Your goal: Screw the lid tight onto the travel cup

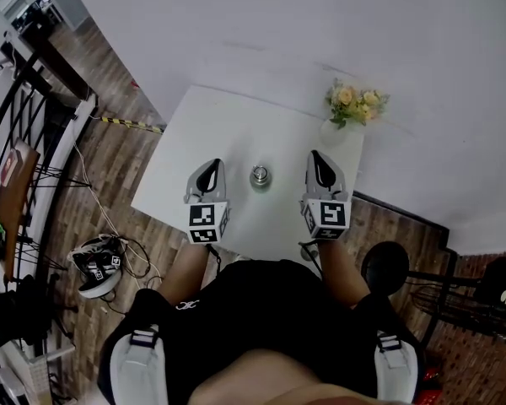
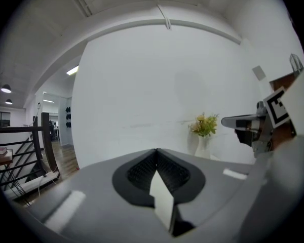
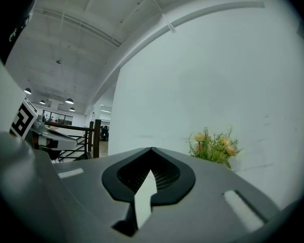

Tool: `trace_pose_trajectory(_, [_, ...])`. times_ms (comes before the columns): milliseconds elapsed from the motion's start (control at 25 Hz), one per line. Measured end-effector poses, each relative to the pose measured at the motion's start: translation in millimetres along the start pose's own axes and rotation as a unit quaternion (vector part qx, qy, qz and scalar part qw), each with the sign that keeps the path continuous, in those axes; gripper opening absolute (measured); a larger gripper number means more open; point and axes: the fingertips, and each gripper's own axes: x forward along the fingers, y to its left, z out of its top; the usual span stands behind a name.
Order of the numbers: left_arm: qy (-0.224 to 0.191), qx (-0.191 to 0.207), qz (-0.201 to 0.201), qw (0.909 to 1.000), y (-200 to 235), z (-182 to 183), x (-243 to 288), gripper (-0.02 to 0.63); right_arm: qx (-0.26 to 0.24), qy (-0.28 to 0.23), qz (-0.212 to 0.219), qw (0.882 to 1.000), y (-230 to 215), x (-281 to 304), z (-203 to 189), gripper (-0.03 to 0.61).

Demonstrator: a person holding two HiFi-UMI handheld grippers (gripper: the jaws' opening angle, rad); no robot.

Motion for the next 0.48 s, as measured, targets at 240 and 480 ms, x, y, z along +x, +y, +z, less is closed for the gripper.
trace_pose_trajectory(240, [-0.008, -0.005, 0.002, 1.0, 0.3, 3.0, -0.6, 0.055, 0.008, -0.005, 0.005, 1.0, 4.4, -0.2, -0.8, 0.003])
trace_pose_trajectory(480, [-0.017, -0.003, -0.003, 0.9998, -1.2, 12.8, -5.5, 0.055, 0.007, -0.01, 0.009, 1.0, 9.7, -1.0, 5.1, 0.003])
